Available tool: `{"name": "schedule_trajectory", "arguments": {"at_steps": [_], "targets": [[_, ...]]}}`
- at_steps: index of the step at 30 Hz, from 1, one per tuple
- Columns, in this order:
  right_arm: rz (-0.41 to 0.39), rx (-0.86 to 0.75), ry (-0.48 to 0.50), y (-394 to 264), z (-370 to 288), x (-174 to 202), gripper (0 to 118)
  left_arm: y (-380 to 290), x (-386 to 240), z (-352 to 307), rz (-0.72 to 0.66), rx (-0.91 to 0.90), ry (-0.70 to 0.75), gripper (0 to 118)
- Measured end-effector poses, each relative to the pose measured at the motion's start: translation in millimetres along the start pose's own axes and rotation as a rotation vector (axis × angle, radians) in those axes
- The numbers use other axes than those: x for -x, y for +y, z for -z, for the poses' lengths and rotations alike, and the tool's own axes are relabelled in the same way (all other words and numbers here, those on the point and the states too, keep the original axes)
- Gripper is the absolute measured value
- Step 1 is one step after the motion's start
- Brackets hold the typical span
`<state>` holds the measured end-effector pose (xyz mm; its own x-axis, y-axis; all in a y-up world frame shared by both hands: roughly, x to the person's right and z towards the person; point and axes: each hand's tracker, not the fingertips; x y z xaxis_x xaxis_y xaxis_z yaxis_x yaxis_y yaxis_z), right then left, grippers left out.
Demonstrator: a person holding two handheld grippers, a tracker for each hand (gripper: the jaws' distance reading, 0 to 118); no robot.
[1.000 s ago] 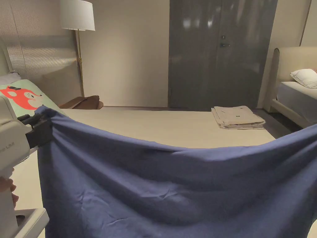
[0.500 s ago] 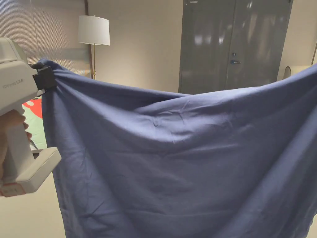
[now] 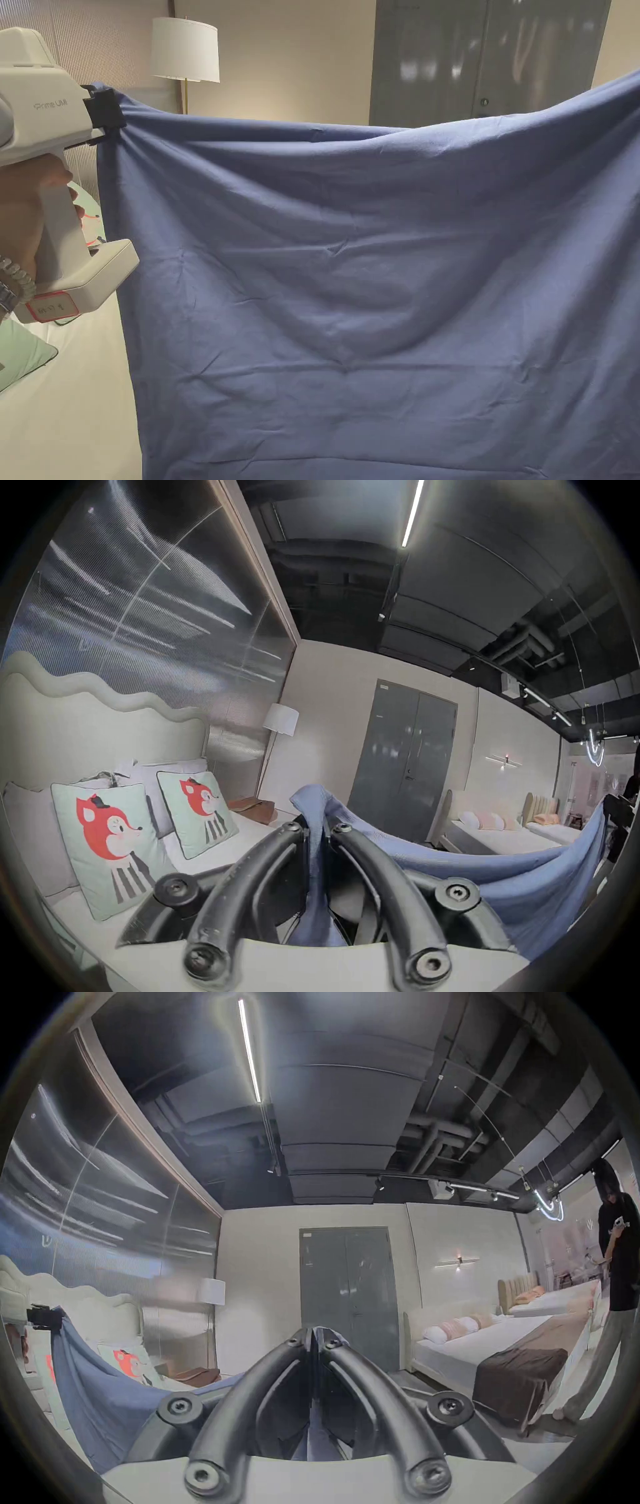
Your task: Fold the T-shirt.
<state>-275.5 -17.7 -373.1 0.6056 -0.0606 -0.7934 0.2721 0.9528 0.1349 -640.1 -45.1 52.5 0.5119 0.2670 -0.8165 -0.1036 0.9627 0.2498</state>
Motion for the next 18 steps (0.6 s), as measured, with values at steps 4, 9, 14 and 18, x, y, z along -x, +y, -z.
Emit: {"name": "schedule_trajectory", "arguments": {"at_steps": [4, 9, 14, 18], "targets": [[-0.002, -0.001, 0.003, -15.1, 48.5, 3.9, 2, -3.9, -1.5, 50.7, -0.005, -0.001, 0.008, 1], [-0.014, -0.006, -0.004, -30.7, 94.3, 3.9, 1, -11.0, -1.7, 97.1, -0.023, 0.002, 0.019, 1], [-0.038, 0.011, -0.017, -45.2, 112.7, 6.8, 1, -20.1, -0.8, 119.2, -0.024, -0.006, 0.025, 1], [-0.056, 0.044, -0.028, -65.5, 115.6, 5.3, 1, -33.6, 2.4, 122.3, -0.021, 0.014, 0.029, 1]]}}
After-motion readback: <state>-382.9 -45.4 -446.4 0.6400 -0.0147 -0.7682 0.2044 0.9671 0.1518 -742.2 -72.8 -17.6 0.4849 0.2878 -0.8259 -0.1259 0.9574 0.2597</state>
